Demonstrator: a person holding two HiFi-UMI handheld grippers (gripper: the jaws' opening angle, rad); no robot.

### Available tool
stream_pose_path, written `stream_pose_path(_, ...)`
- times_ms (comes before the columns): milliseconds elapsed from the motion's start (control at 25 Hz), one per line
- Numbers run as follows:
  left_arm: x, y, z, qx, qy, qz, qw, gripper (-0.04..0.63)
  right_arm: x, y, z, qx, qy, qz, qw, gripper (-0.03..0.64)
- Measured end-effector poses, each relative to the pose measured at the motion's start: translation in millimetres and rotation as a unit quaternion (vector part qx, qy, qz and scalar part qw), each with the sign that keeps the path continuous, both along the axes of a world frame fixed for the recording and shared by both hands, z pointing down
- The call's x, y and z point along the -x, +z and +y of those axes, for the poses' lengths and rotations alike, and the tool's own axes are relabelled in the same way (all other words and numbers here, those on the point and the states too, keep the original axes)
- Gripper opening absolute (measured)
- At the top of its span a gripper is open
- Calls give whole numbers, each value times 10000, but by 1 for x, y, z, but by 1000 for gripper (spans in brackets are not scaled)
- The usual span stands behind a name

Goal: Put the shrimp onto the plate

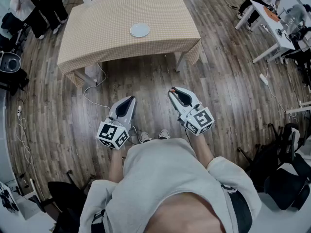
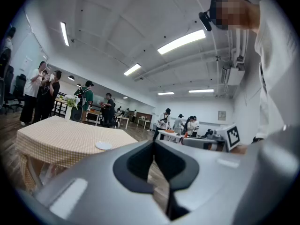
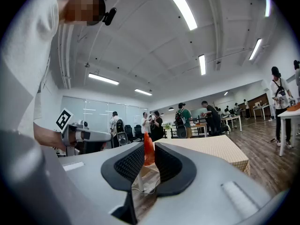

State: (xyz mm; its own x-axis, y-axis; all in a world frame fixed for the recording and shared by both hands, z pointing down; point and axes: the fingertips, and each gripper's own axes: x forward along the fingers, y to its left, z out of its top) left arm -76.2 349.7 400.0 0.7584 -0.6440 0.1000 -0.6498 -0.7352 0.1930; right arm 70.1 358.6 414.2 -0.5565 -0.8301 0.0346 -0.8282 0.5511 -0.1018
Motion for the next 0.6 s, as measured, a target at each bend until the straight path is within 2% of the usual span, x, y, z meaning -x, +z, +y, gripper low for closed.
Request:
stream_pose_path(240,-10,0,3,13,13,8,10000,11,-7,4,2,54,-59,-13,10000,67)
stream_pose_path(440,-18,5,8,-19,-6,-228,9997,11,-11,4,6,54,-178,-74,9998,69)
stream_pose_path(600,-26,7,11,13,-46,-191,9998,11,-18,3,9,21,-230,-147,9996,69)
